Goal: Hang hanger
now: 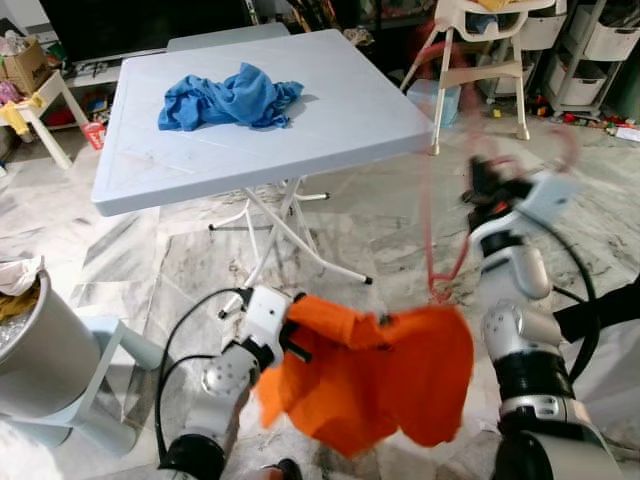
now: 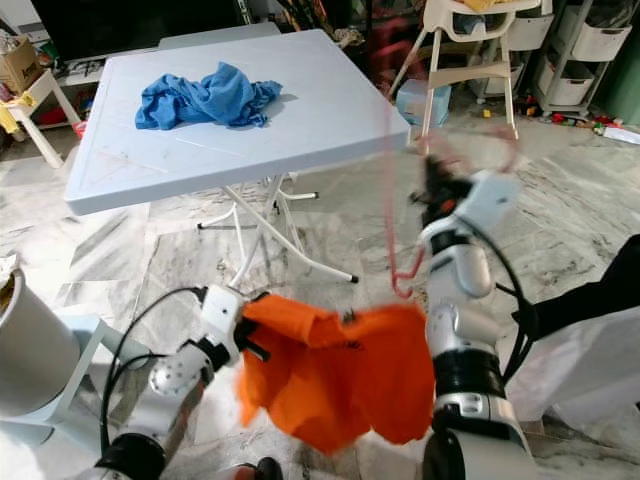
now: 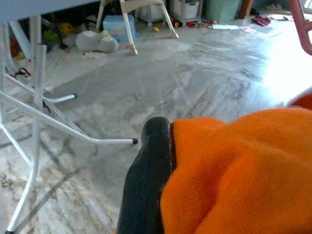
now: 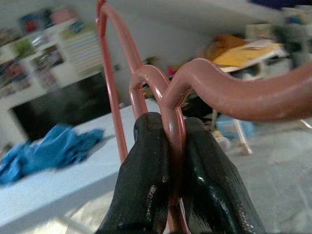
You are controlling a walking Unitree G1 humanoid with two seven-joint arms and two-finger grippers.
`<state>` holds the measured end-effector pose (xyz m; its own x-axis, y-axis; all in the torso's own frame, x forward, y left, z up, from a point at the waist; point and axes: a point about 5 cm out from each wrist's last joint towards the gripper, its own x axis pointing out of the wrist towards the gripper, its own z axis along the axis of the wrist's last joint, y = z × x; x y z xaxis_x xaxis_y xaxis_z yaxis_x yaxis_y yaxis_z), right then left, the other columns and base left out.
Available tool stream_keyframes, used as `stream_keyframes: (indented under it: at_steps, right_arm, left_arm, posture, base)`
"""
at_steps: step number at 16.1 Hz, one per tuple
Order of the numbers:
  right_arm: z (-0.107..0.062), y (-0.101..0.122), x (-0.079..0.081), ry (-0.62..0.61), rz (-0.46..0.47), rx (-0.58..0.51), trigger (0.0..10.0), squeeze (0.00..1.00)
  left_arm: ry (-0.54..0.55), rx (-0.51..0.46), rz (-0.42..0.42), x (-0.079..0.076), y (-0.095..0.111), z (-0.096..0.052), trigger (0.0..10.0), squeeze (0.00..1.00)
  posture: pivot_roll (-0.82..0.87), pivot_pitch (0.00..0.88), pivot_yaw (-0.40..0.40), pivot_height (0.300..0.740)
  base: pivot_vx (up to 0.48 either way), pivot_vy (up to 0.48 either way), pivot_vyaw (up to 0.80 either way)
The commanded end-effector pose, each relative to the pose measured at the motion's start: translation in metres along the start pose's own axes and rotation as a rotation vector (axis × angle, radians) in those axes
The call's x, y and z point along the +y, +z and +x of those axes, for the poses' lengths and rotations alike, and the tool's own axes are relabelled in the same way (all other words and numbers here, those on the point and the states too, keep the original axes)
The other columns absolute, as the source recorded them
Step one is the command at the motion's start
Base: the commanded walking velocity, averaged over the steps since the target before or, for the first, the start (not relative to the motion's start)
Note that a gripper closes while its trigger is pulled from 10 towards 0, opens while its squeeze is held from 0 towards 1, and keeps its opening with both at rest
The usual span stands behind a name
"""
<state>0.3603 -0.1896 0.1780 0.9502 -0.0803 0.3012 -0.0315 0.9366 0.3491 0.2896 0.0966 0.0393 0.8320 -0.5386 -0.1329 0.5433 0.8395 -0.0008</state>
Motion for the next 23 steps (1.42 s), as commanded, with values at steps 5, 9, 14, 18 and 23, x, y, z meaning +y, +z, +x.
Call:
stream_keyframes:
  at_steps: [5, 9, 14, 18, 23]
  right_arm:
    - [-0.011, -0.027, 0.004, -0.122, 0.140, 0.072, 0.0, 0.00]
    - [-0.033, -0.044, -0.016, 0.039, -0.241, 0.224, 0.0, 0.00]
    - [-0.059, -0.055, -0.050, 0.021, -0.391, 0.359, 10.0, 0.00]
    - [-0.080, -0.075, -0.040, 0.069, -0.268, 0.529, 10.0, 0.00]
    - [-0.111, -0.084, -0.029, 0.068, -0.273, 0.530, 10.0, 0.00]
  left_arm:
    - [0.049, -0.043, -0.022, 0.006, 0.013, 0.006, 0.0, 0.00]
    - [0.145, -0.082, 0.087, 0.029, 0.026, -0.006, 0.0, 0.00]
    - [0.423, -0.114, 0.058, 0.050, 0.031, -0.036, 0.0, 0.00]
    - [0.545, -0.039, 0.066, 0.046, 0.018, -0.054, 10.0, 0.00]
    - [0.694, 0.030, 0.094, 0.049, 0.011, -0.080, 10.0, 0.00]
  posture:
    - [-0.14, 0.034, 0.096, 0.740]
    - [-0.14, 0.031, 0.106, 0.740]
    - [-0.13, 0.028, 0.103, 0.740]
    - [-0.12, 0.018, 0.088, 0.740]
    - [-0.12, 0.007, 0.082, 0.740]
  base:
    - [0.000, 0.000, 0.00]
    - [0.000, 0.000, 0.00]
    - [0.000, 0.000, 0.00]
    - [0.000, 0.000, 0.00]
    - [0.000, 0.000, 0.00]
